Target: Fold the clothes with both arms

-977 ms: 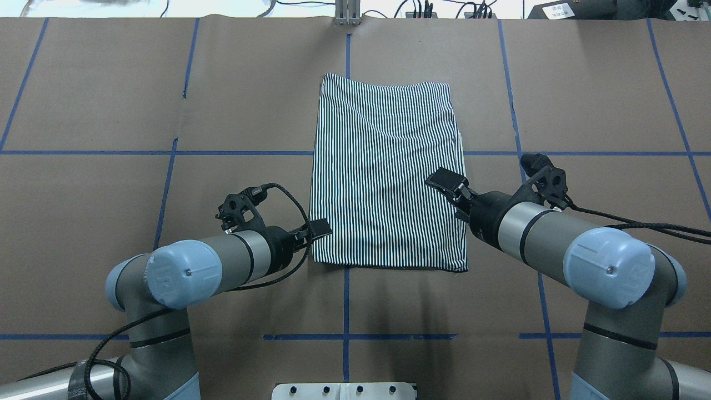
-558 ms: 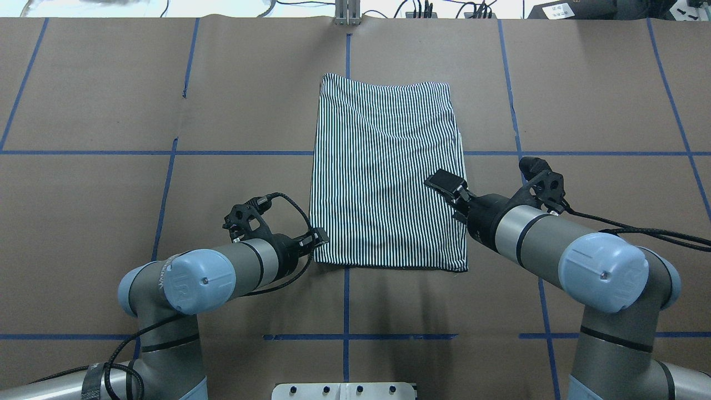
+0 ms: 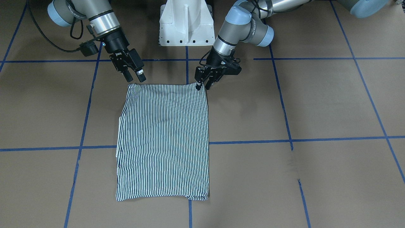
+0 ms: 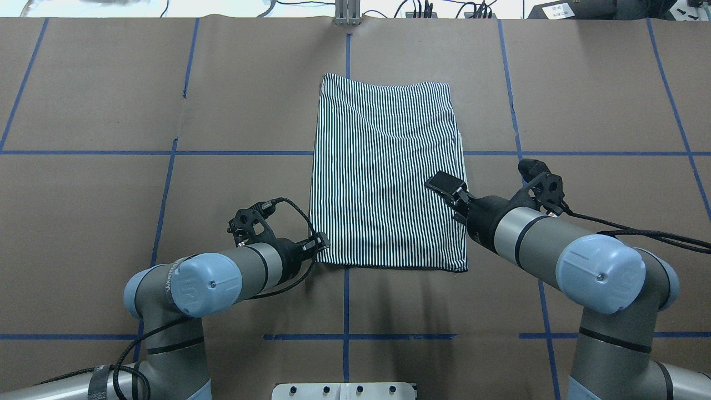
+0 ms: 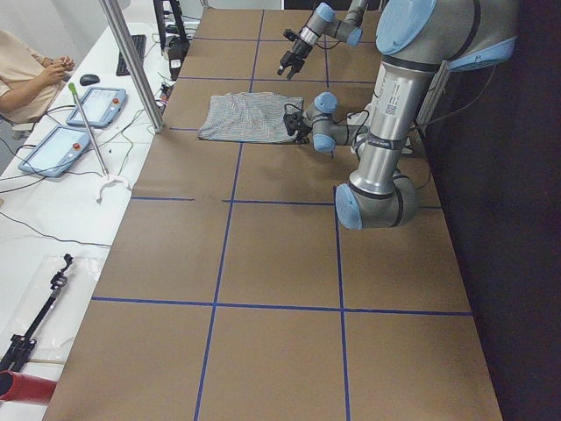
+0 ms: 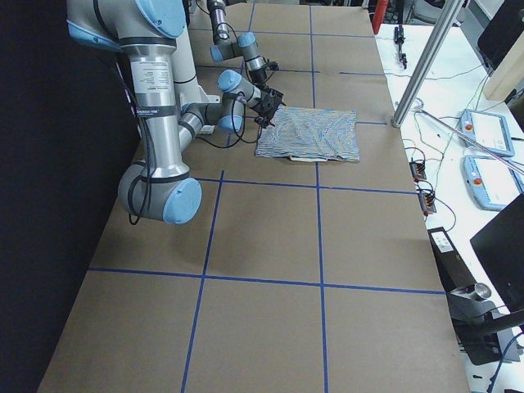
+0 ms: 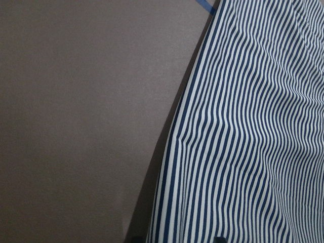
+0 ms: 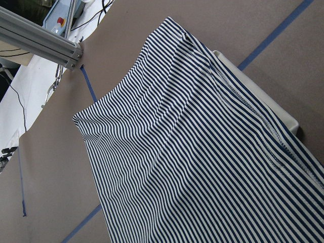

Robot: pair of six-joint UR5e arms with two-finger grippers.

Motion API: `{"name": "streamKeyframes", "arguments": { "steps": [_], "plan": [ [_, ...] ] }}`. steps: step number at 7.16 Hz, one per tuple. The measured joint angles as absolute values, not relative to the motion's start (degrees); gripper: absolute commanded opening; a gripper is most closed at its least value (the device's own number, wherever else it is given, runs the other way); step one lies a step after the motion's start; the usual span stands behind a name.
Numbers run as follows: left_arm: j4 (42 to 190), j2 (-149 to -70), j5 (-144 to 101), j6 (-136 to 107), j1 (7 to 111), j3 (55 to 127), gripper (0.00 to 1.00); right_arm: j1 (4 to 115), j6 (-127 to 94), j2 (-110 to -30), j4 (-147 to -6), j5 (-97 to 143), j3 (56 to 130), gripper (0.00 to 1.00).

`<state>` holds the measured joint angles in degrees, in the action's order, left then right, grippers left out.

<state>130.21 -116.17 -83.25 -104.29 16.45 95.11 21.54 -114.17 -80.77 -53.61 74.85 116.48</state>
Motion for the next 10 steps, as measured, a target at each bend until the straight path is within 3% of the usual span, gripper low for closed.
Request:
{"name": "streamKeyframes", "arguments": {
  "steps": [1, 2, 6, 8, 10],
  "plan": [
    [130.3, -116.2, -83.3, -104.1, 16.4, 95.0, 0.06, 21.2, -114.2, -80.8, -53.6, 74.4, 116.4, 1.00],
    [130.3, -116.3, -83.3, -103.9, 16.2, 94.8, 0.00, 21.0, -114.2, -80.8, -53.6, 74.0, 116.3, 1.00],
    [130.3, -116.3, -83.2, -103.0, 15.3, 94.7, 0.00, 20.2, -114.2, -80.8, -53.6, 73.5, 116.0, 0.99],
    [130.1, -114.5, -83.0, -101.3, 15.5, 97.9, 0.00, 19.0, -114.9, -80.7, -53.8, 72.9, 115.9, 0.98],
    [130.1, -109.1, -81.8, -100.8, 15.3, 103.2, 0.00, 17.4, -116.2, -80.7, -54.1, 72.4, 116.0, 0.89]
  ]
}}
